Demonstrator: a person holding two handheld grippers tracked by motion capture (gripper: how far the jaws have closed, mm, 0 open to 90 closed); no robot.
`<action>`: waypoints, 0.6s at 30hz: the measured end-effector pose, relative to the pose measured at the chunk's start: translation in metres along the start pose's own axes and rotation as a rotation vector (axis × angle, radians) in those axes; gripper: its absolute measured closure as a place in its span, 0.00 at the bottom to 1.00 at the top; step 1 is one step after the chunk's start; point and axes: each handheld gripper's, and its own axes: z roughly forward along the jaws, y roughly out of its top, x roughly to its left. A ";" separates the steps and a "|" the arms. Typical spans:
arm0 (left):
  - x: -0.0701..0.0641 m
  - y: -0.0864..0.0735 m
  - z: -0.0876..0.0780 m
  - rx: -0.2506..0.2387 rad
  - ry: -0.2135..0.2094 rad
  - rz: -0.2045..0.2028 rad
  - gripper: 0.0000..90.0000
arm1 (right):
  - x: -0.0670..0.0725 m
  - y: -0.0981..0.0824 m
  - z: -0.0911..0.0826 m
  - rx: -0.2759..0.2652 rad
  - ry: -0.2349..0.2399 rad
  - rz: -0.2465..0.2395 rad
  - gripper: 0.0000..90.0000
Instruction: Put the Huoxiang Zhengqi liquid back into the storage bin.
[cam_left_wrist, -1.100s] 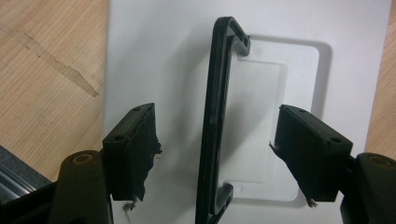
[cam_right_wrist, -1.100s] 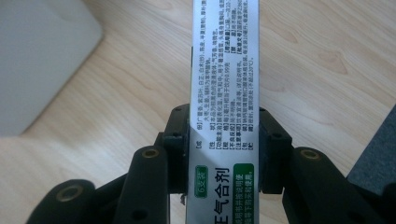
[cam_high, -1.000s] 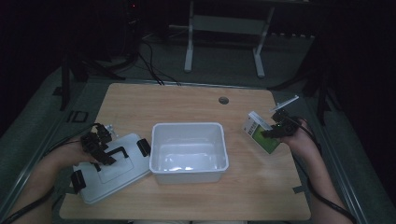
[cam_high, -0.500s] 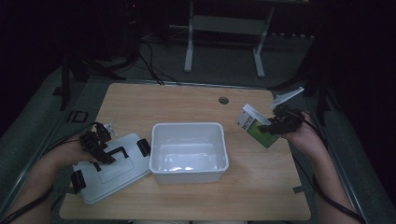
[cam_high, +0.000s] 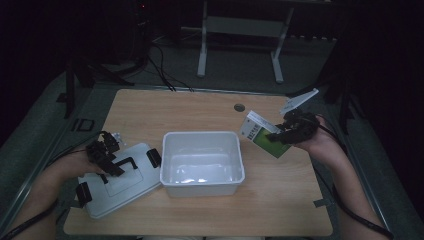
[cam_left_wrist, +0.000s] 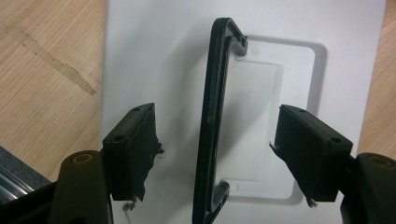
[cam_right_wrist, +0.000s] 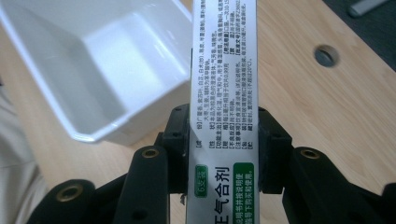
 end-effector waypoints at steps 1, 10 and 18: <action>0.000 0.000 -0.001 0.001 0.000 -0.001 0.33 | 0.002 0.002 0.001 -0.001 0.007 -0.011 0.70; 0.000 -0.002 0.001 0.006 -0.003 0.002 0.33 | 0.024 0.027 0.007 -0.011 0.052 -0.095 0.70; -0.001 -0.003 0.003 0.009 -0.010 0.000 0.33 | 0.037 0.041 0.012 -0.028 0.108 -0.168 0.70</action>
